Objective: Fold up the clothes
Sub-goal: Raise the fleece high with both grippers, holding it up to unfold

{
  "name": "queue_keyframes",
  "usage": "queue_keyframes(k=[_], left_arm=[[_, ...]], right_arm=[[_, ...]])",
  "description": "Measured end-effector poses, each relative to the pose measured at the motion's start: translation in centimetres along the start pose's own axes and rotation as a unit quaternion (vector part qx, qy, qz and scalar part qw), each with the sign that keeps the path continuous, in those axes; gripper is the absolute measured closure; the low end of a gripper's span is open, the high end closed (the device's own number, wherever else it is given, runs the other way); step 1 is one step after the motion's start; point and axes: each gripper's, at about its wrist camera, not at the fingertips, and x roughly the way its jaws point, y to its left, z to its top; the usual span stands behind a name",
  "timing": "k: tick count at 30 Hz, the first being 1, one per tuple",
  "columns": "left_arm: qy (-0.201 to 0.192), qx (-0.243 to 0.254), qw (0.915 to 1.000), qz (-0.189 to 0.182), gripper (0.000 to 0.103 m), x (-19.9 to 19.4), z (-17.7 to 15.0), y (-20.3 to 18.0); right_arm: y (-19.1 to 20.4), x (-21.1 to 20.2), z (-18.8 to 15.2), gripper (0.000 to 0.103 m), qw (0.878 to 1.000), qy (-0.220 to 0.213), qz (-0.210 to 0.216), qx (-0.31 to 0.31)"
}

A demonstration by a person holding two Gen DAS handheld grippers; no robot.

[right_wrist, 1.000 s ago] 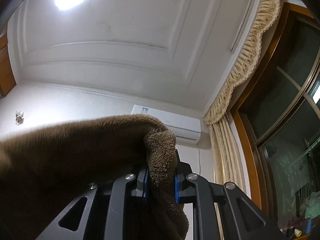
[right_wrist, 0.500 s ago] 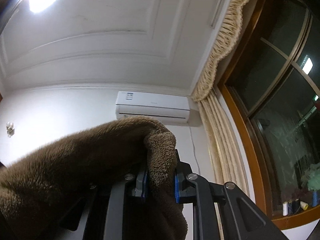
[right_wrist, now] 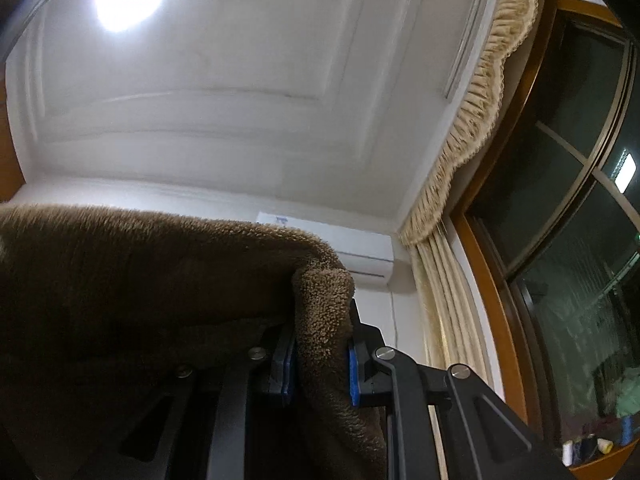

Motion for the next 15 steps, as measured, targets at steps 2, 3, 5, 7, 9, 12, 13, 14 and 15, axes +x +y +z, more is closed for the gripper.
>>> queue_keyframes(k=[2,3,5,7,9,12,13,14,15], left_arm=[[-0.018,0.017,0.9996,0.01,0.078,-0.3,1.5,0.3],[-0.027,0.025,0.9992,0.015,0.077,-0.4,2.3,0.5],[-0.042,0.047,0.9977,0.023,0.076,-0.5,3.2,-0.4],[-0.05,0.086,0.9946,0.029,0.076,-0.4,3.4,-2.0],[-0.046,0.125,0.9907,0.027,0.076,0.5,3.7,-3.6],[-0.025,0.145,0.9886,0.034,0.076,0.7,3.5,-3.6],[-0.016,0.141,0.9889,0.044,0.076,1.0,3.7,-3.1],[-0.006,0.138,0.989,0.054,0.076,1.4,3.9,-2.5],[0.006,0.12,0.9904,0.069,0.076,2.0,4.1,-1.5]], right_arm=[[-0.4,-0.1,0.3,0.084,1.0,-0.002,0.007,0.012],[-0.7,-0.1,0.3,0.084,1.0,0.0,0.01,0.02],[-1.5,-0.1,0.3,0.084,0.999,0.011,0.016,0.042],[-2.2,-0.1,-0.1,0.084,0.998,0.025,0.013,0.058],[-3.2,0.2,-1.0,0.084,0.997,0.042,0.006,0.071],[-4.2,0.7,-2.4,0.083,0.993,0.073,0.012,0.088],[-3.8,0.3,-2.7,0.083,0.993,0.08,0.023,0.083],[-3.3,-0.2,-2.8,0.084,0.994,0.079,0.035,0.073],[-2.7,-1.0,-2.9,0.084,0.994,0.072,0.048,0.062]])
